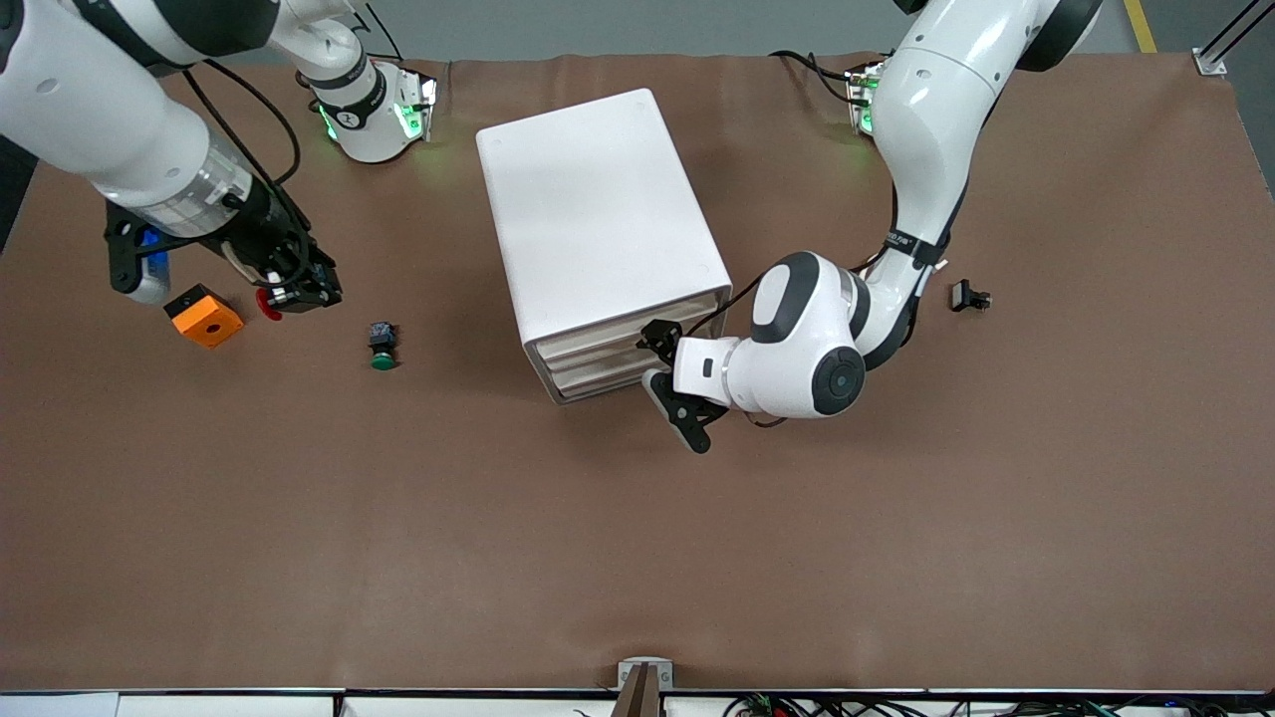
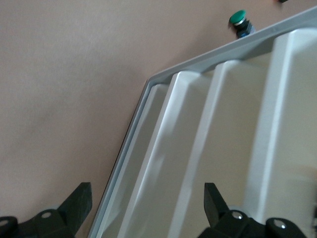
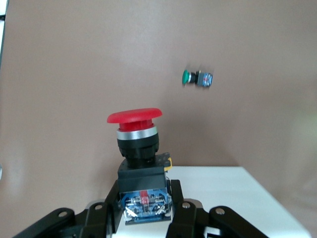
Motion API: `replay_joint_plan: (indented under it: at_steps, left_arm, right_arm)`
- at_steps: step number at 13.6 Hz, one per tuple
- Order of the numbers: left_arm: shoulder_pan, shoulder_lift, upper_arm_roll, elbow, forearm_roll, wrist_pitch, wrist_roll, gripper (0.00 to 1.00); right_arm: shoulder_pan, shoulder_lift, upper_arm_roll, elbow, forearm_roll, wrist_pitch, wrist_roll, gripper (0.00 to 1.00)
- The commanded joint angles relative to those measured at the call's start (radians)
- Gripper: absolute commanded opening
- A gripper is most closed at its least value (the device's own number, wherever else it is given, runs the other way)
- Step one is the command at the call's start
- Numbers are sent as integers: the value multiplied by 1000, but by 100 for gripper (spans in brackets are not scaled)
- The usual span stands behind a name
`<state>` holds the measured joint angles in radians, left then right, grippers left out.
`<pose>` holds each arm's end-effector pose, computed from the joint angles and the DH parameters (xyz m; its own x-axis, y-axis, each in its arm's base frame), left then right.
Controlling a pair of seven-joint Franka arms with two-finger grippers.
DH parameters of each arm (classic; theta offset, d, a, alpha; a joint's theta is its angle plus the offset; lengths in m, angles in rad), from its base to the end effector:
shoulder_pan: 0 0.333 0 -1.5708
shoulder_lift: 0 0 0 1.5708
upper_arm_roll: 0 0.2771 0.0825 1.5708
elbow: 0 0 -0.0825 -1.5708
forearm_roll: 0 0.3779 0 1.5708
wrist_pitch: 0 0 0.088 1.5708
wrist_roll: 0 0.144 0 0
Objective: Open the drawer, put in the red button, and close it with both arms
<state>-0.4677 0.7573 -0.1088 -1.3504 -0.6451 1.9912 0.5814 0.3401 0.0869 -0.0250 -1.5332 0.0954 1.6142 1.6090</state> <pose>0.5621 -0.4191 0.2252 0.7068 -0.6918 0.1476 -0.6236 -0.5107 0.5919 0.5423 0.1913 0.5218 0.2676 -0.9591 -0.0927 -0.9629 -0.2696 0.0096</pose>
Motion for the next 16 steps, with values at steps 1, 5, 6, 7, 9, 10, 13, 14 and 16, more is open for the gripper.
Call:
replay_joint_plan:
  at_steps: [1, 5, 6, 7, 9, 10, 13, 14, 16]
  left_arm:
    - [4, 17, -3, -6, -2, -35, 6, 100]
    - [-6, 20, -5, -6, -4, -48, -3, 100]
    - [-2, 20, -5, -3, -4, -64, -2, 100]
    - [7, 22, -5, -1, -5, -81, 5, 100]
    - [38, 36, -5, 2, -37, -116, 8, 100]
    - [50, 34, -5, 4, -72, -135, 5, 100]
    - [82, 23, -5, 4, -169, -155, -29, 100]
    - [89, 25, -5, 2, -189, -169, -43, 100]
    - [90, 36, -3, 0, -223, -172, -51, 100]
  right_arm:
    - [62, 83, -7, 93, -3, -10, 135, 0]
    - [77, 103, -7, 116, -3, -10, 169, 0]
    - [82, 103, -7, 116, -3, -10, 170, 0]
    - [98, 106, -7, 116, -3, -1, 196, 0]
    - [114, 135, -7, 148, -3, 38, 251, 0]
    - [112, 151, -7, 174, -2, 30, 253, 0]
    - [105, 154, -9, 183, 1, 16, 243, 0]
    - [102, 154, -7, 183, 1, 16, 233, 0]
    - [99, 152, -10, 183, 3, 16, 192, 0]
